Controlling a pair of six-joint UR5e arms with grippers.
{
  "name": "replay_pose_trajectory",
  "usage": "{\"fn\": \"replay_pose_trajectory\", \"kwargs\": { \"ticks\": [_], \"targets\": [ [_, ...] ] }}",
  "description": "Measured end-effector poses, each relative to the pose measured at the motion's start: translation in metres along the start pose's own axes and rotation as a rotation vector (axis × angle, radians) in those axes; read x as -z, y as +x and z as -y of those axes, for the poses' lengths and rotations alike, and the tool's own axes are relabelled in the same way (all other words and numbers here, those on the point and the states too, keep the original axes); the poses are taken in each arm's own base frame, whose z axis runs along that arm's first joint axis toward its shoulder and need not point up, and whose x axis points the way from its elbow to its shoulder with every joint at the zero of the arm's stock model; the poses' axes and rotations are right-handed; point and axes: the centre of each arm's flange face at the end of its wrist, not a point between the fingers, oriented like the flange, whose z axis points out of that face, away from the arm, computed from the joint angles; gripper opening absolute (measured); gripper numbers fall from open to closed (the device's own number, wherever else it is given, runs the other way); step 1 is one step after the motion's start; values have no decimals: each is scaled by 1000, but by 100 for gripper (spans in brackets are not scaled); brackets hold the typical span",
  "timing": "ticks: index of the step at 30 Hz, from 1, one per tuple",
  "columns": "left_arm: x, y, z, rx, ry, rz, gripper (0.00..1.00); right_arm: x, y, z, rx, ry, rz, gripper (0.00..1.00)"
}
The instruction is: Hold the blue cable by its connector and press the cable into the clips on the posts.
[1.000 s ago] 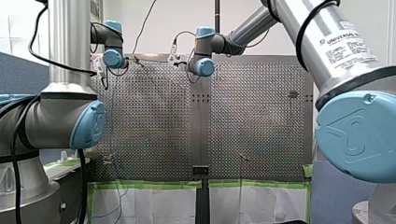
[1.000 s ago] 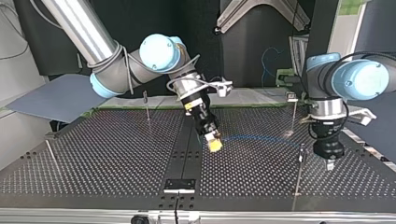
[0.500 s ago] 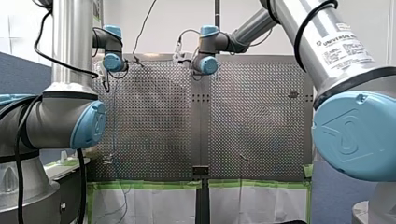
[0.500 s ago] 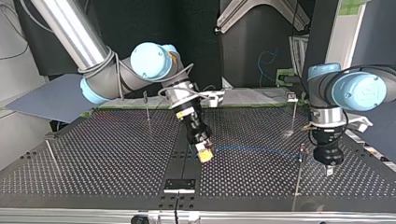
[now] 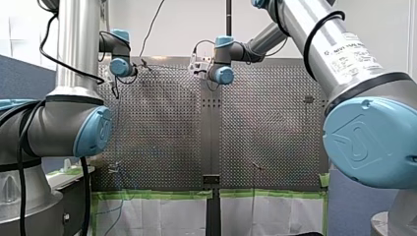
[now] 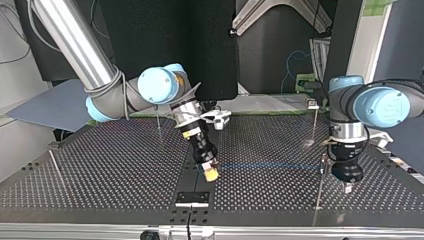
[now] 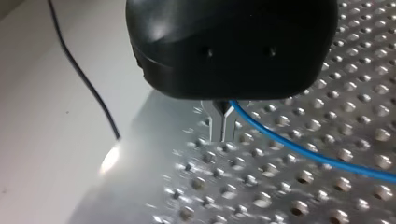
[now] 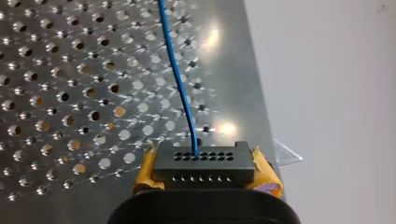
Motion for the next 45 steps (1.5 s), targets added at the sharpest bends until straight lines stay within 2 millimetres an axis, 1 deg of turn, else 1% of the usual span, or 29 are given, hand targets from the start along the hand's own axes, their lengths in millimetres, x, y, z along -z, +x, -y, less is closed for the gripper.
{"fn": "replay_pose_trajectory", "kwargs": {
  "ticks": [4, 10, 11, 12, 13, 14, 15, 16, 17, 18, 19, 20, 21, 22, 23, 30, 35, 41, 45],
  "targets": [
    [-4, 3, -2, 4, 0, -5, 0, -8, 4, -8, 1, 3, -14, 0],
    [-6, 3, -4, 24, 4, 3, 0, -11, 8, -19, 5, 1, -21, 0],
    [-7, 3, -4, 26, 7, 4, 7, -12, 8, -20, 5, 2, -20, 0],
    [-7, 3, -4, 29, 12, 4, 7, -12, 8, -20, 6, 4, -20, 0],
    [-7, 3, -3, 32, 15, 4, 19, -12, 8, -20, 6, 5, -20, 0],
    [-7, 3, -3, 35, 19, 4, 39, -12, 8, -21, 6, 6, -19, 0],
    [-7, 3, -3, 37, 21, 3, 39, -12, 8, -21, 6, 6, -18, 0],
    [-7, 3, -3, 38, 21, 3, 58, -11, 8, -21, 6, 7, -17, 0],
    [-7, 3, -3, 38, 20, 2, 69, -11, 8, -21, 6, 7, -16, 0],
    [-7, 3, -3, 38, 15, 2, 69, -11, 8, -21, 5, 7, -14, 0],
    [-7, 3, -4, 38, 10, 2, 75, -11, 8, -21, 5, 7, -13, 0],
    [-6, 3, -4, 38, 4, 3, 85, -11, 8, -21, 5, 8, -12, 0],
    [-6, 3, -5, 39, -4, 2, 85, -11, 7, -21, 5, 8, -9, 0],
    [-6, 3, -5, 41, -10, 1, 91, -10, 7, -21, 5, 8, -7, 0],
    [-5, 4, -6, 45, -15, -2, 100, -10, 7, -21, 5, 8, -5, 0],
    [0, 6, -13, 23, -72, -38, 100, -9, 6, -20, 6, 10, 8, 0],
    [7, 8, -13, -16, -107, -66, 100, -9, 5, -20, 6, 11, 12, 0],
    [24, 5, -8, -47, -95, -112, 100, -8, 5, -21, 6, 11, 14, 0],
    [40, 5, -5, -27, -85, -148, 100, -8, 5, -21, 6, 11, 14, 0]
  ]
}}
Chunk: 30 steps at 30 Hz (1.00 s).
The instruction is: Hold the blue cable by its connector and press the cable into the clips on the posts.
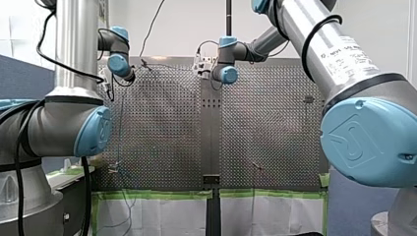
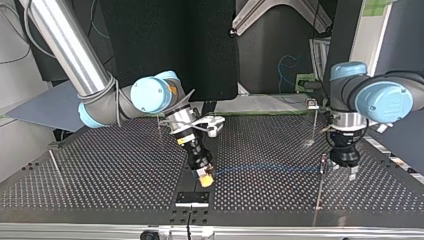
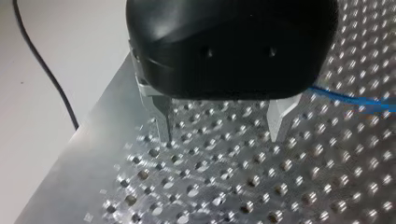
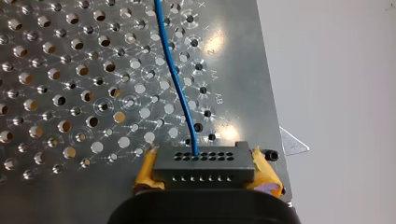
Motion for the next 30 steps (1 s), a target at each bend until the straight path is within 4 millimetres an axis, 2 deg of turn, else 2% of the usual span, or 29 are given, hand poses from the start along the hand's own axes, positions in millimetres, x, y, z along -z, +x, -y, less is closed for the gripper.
{"fn": "replay_pose_trajectory", "kwargs": {
  "ticks": [8, 15, 21, 30],
  "targets": [
    [30, 4, -1, -9, -10, -58, 100, 1, -1, 0, 0, -2, 10, 0],
    [70, 9, 2, -23, 7, -137, 100, 2, -2, 0, -1, -3, 16, 0],
    [94, -4, 9, -68, 22, -154, 100, 2, -2, -3, 1, -6, 18, 0],
    [120, -29, 21, -124, 56, -152, 100, 2, -2, -7, 2, -12, 22, 0]
  ]
}}
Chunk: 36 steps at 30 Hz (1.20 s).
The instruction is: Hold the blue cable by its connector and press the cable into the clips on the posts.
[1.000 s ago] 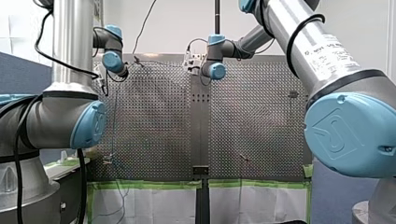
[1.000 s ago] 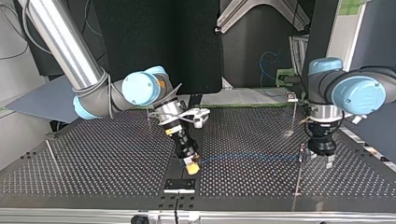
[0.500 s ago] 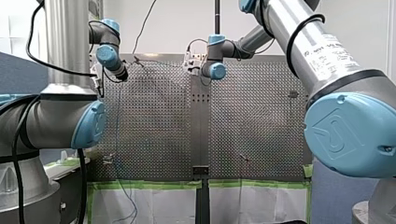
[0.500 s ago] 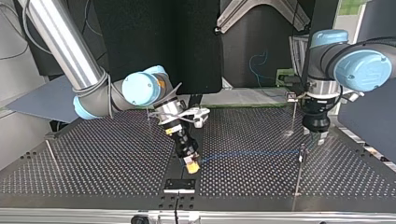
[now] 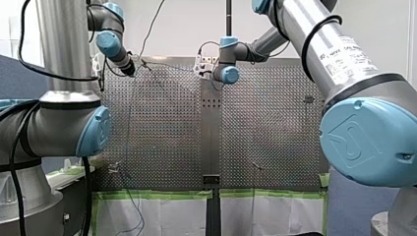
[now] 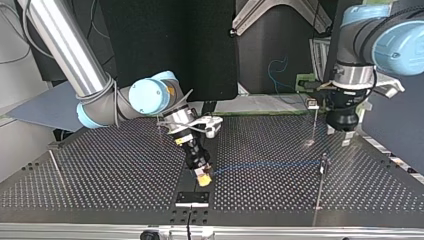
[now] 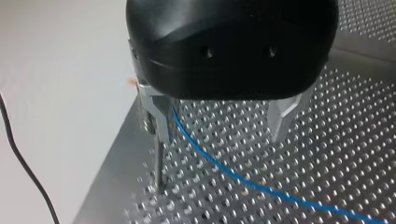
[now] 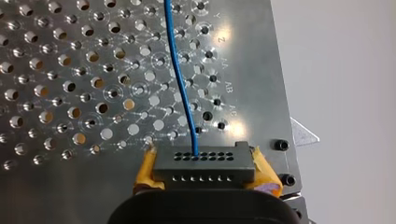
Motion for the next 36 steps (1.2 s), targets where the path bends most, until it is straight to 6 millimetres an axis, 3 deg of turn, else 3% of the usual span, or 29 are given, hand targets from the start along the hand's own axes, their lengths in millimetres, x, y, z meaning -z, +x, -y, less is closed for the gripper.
{"fn": "replay_pose_trajectory", "kwargs": {
  "ticks": [12, 24, 36],
  "targets": [
    [31, -34, 18, -105, 91, 72, 100, 0, 0, -4, 1, -5, 1, 0],
    [12, -15, 26, -172, 156, 30, 100, 0, -1, -4, 1, -5, 3, 0],
    [8, -16, 29, -196, 165, 47, 100, 0, -1, -4, 0, -5, 2, 0]
  ]
}}
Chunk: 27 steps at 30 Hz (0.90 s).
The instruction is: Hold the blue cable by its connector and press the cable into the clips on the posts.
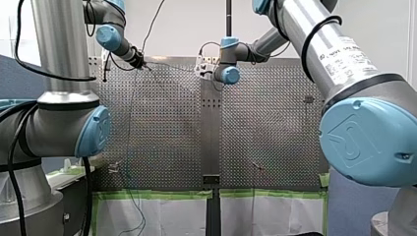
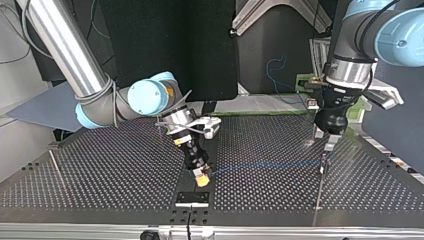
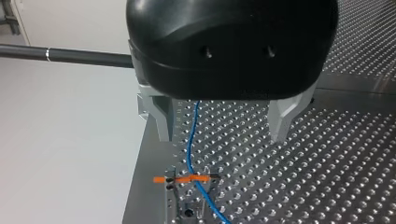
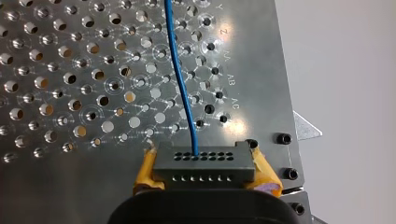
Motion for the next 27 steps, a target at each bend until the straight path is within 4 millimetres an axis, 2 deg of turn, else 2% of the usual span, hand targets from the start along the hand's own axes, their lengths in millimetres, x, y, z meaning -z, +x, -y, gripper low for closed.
{"fn": "replay_pose_trajectory", "kwargs": {
  "ticks": [27],
  "targets": [
    [-3, -4, -5, -7, -45, 26, 100, 0, -1, 1, -2, 8, 4, 0]
  ]
}}
